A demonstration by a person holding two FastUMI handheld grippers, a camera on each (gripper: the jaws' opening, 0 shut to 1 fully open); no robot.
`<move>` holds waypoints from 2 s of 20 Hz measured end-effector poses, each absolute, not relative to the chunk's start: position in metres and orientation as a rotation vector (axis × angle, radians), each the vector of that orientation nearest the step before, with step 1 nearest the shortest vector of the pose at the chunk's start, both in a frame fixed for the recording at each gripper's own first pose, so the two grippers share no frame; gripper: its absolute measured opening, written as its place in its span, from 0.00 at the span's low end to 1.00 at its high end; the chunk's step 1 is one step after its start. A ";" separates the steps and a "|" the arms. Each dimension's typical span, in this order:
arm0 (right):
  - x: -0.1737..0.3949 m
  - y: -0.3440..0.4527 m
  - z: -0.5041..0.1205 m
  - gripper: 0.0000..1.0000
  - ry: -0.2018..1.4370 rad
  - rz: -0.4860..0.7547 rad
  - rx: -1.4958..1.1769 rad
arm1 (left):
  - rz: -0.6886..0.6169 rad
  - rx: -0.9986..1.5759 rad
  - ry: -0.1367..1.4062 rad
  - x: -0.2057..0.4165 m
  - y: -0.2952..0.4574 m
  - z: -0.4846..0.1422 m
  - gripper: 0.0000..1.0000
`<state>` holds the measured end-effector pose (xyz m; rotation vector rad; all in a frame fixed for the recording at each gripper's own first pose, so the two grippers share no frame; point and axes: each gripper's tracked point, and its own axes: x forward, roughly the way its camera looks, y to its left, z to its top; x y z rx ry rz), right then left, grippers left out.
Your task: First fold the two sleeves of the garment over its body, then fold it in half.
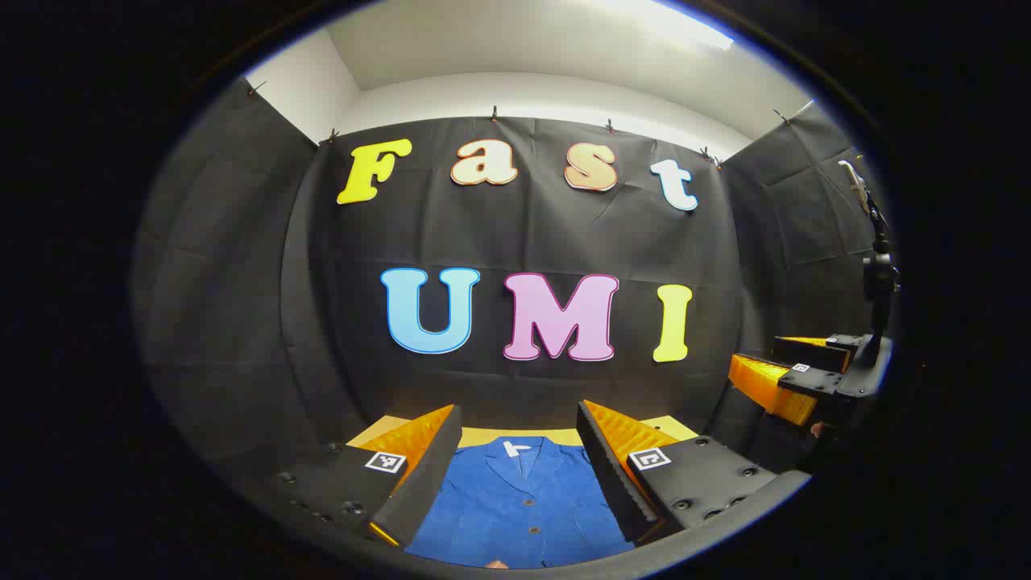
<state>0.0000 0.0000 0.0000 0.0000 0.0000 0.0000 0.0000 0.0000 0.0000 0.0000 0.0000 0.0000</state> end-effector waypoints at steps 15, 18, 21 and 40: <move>-0.007 0.008 -0.001 0.96 0.003 -0.019 -0.004 | 0.015 -0.016 0.029 -0.015 0.013 -0.010 0.82; -0.006 0.010 -0.005 0.96 0.012 -0.021 -0.010 | 0.017 -0.019 0.033 -0.014 0.016 -0.013 0.82; -0.004 0.011 -0.006 1.00 0.019 -0.024 -0.010 | 0.014 -0.022 0.031 -0.013 0.016 -0.011 0.83; 0.004 0.013 -0.015 0.96 0.029 -0.037 0.015 | 0.035 -0.017 0.037 -0.012 0.025 -0.014 0.82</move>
